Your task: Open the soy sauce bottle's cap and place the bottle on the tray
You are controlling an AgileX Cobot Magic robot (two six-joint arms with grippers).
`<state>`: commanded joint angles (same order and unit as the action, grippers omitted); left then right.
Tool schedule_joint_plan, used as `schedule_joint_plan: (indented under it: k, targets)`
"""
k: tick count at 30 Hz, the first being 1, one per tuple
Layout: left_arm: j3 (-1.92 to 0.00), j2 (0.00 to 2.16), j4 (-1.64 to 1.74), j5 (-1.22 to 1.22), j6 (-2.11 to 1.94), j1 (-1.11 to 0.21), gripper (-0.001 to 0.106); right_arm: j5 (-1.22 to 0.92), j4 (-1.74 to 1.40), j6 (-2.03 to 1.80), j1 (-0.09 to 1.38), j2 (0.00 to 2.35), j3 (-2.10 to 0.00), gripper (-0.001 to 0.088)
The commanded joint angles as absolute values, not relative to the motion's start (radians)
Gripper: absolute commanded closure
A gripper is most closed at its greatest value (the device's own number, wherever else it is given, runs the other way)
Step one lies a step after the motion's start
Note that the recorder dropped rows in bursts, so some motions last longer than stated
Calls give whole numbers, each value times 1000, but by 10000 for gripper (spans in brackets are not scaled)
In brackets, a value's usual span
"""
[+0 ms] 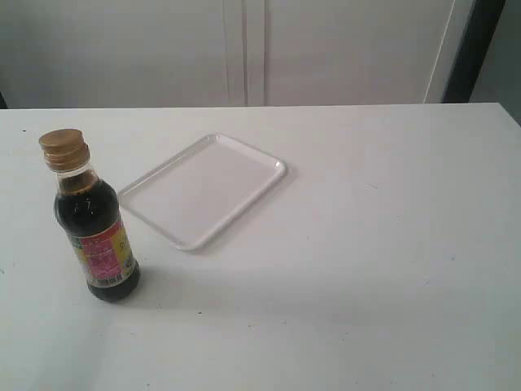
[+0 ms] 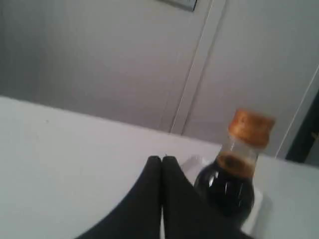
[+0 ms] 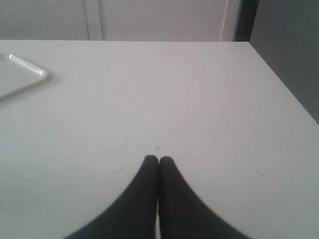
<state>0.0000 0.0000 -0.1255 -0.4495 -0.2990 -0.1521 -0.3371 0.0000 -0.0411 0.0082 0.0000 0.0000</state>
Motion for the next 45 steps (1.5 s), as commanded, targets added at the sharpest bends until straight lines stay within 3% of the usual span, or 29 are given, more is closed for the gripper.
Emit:
schedule_joint_plan:
  k: [12, 26, 37, 39, 41, 43, 45]
  targets:
    - [-156, 165, -47, -455, -299, -152, 1053, -335, 0, -41, 8, 0, 0, 868]
    - [-498, 731, 368, -529, -544, -152, 1053, -335, 0, -41, 8, 0, 0, 868]
    - [-537, 945, 623, -821, -707, -152, 1051, -335, 0, -41, 8, 0, 0, 868]
    - [-537, 966, 681, -870, -707, -152, 979, -337, 0, -41, 8, 0, 0, 868]
    - [-537, 986, 706, -902, -707, -152, 823, -337, 0, -41, 8, 0, 0, 868]
    - [-537, 1008, 706, -913, -707, -152, 616, -337, 0, -41, 8, 0, 0, 868]
    - [-537, 1037, 683, -913, -712, -152, 328, -337, 0, -41, 8, 0, 0, 868]
